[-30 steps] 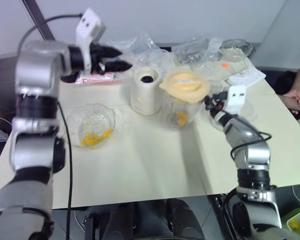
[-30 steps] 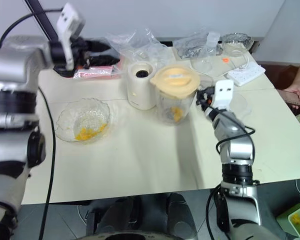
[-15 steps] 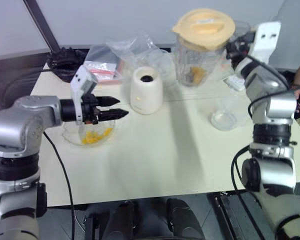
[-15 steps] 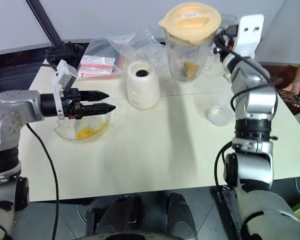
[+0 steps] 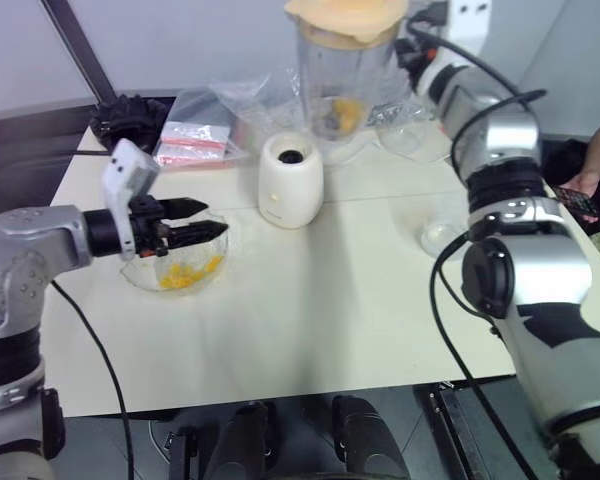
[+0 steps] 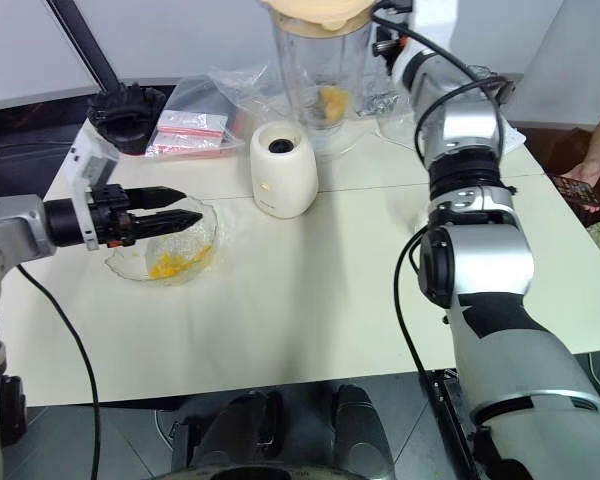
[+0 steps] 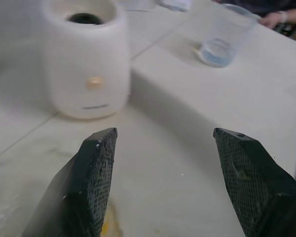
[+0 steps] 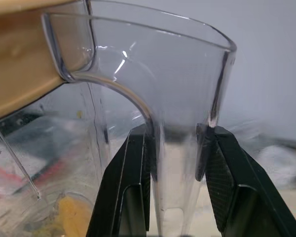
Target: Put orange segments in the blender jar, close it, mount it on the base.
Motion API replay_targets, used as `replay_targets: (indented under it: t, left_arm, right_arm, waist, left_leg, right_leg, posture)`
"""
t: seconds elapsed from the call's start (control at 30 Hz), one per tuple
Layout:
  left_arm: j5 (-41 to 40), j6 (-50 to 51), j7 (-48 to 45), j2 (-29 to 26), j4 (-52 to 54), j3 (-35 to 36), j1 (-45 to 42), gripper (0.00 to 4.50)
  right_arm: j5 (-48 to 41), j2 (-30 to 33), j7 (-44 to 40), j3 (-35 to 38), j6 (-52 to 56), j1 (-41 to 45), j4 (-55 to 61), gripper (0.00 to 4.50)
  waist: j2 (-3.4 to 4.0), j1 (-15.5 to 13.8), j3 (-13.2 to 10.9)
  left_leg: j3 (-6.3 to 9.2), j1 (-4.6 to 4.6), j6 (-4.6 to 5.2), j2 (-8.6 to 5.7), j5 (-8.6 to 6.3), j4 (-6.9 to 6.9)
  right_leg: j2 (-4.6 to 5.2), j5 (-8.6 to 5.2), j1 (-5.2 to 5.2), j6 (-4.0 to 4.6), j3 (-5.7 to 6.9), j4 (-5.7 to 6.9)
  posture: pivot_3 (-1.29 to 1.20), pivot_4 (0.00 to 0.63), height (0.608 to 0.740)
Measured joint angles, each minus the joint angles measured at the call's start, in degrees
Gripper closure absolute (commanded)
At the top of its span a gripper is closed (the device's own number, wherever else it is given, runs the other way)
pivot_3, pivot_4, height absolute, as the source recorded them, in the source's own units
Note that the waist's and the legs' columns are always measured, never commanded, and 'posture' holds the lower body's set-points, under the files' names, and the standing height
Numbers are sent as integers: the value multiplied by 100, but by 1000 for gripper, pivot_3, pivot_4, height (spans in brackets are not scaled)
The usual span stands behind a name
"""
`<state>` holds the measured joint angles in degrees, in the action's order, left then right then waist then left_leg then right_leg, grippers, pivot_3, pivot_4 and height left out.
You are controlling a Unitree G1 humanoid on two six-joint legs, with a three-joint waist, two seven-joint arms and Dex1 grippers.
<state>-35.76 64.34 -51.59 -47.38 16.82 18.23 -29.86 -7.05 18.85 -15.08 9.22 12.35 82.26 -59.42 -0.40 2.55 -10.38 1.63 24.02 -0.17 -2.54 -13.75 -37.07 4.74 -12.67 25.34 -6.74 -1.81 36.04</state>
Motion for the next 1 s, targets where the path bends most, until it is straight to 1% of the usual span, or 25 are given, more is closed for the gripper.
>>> replay_targets:
  t: [0.07,0.37,0.57,0.8,1.0]
  left_arm:
    - [-9,-51,55,-29,-77,92,1,1249]
    - [-163,-237,207,-119,-202,86,17,1249]
    - [-241,-276,481,-42,-200,86,83,1249]
    - [-358,-317,685,33,-174,87,160,1249]
    - [-373,-415,834,67,-161,86,194,1249]
  right_arm:
    - [-2,-141,-19,2,-65,93,-188,3547]
    - [-6,-550,-108,17,-333,368,-587,3547]
    - [16,-563,-185,9,-536,364,-831,3547]
    - [84,-563,-187,6,-641,318,-840,3547]
    - [204,-541,-81,-37,-902,237,-961,3547]
  waist:
    - [1,-1,0]
    - [2,15,-1]
    - [2,11,-1]
    - [2,14,-1]
    - [1,14,0]
  left_leg:
    - [1,3,-1,0,0,0]
    - [5,6,-8,0,3,5]
    - [5,6,-9,-1,4,4]
    - [6,5,-12,0,5,4]
    - [6,1,-14,0,7,3]
  right_leg:
    - [1,0,2,0,1,0]
    - [0,1,8,1,3,2]
    - [0,2,8,2,3,2]
    - [0,2,8,3,3,4]
    - [-1,4,4,6,3,5]
  posture:
    - [0,150,740]
    - [0,150,740]
    - [0,150,740]
    - [0,150,740]
    - [0,150,740]
